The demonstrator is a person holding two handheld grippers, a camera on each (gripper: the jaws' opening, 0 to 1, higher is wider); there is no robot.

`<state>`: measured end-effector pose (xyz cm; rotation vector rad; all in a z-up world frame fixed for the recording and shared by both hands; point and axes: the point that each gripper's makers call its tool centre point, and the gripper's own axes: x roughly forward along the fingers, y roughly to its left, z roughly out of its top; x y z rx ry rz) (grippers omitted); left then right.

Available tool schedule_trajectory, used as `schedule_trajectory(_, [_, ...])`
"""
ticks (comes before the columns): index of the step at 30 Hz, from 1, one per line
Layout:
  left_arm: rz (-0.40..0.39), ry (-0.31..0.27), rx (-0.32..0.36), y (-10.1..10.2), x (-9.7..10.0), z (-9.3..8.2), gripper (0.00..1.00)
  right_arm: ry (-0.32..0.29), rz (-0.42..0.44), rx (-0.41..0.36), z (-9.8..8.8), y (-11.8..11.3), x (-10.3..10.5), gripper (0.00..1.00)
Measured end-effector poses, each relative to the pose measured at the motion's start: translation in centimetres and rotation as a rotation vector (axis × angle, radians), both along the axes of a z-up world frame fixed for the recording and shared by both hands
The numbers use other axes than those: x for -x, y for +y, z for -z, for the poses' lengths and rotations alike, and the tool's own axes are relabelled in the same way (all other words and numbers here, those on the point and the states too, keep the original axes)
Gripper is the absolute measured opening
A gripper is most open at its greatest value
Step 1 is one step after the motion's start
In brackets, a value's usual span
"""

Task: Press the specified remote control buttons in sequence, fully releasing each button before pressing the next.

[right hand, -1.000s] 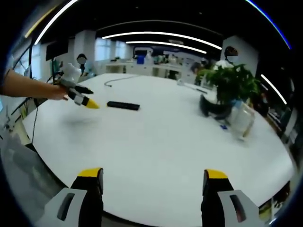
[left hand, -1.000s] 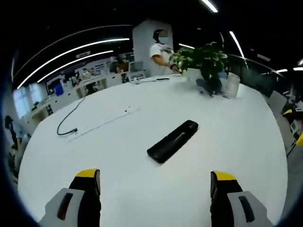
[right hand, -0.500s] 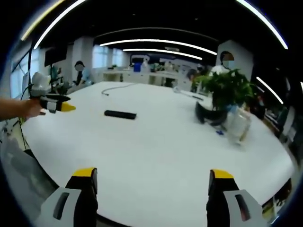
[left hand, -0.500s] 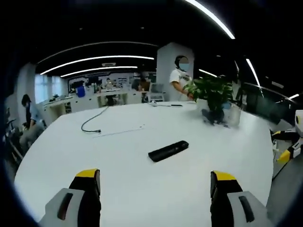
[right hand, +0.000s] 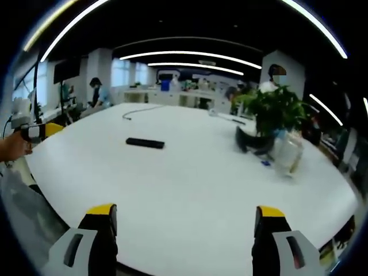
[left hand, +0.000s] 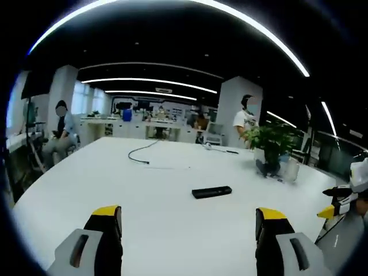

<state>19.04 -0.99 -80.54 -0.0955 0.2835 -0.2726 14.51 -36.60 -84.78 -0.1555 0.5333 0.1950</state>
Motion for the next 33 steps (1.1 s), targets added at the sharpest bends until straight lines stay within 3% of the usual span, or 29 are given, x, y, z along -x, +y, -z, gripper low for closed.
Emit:
schedule_trajectory(8, [-0.036,-0.067,-0.059,-0.6,3.1,-0.7,1.0,-0.001,0.005,-0.006,0.0,-0.1,0.1,0.98])
schedule_trajectory(12, [-0.053,-0.053,-0.075,-0.1,3.1,-0.3,1.0,0.004,-0.002,-0.003,0.1,0.0,0.1,0.97])
schedule_trajectory(16, [-0.079,-0.083,-0.059,-0.2,2.6,-0.5,1.0,-0.003,0.01,-0.005,-0.1,-0.2,0.1,0.96])
schedule_trajectory(21, [-0.084,-0.095,-0.15,0.1,2.5,0.0,1.0,0.018,0.002,0.002,0.3,-0.1,0.2,0.96])
schedule_trajectory(28, [-0.077,-0.075,-0.142,-0.1,2.6,0.1,1.0,0.034,-0.007,-0.004,0.7,0.0,0.3,0.95])
schedule_trajectory(31, [-0.091,-0.083,-0.174,0.0,2.6,-0.5,1.0,0.036,-0.008,-0.005,0.7,0.0,0.3,0.94])
schedule_trajectory(33, [-0.092,-0.077,-0.149,0.1,2.6,-0.3,1.0,0.038,-0.008,-0.005,0.7,0.0,0.3,0.94])
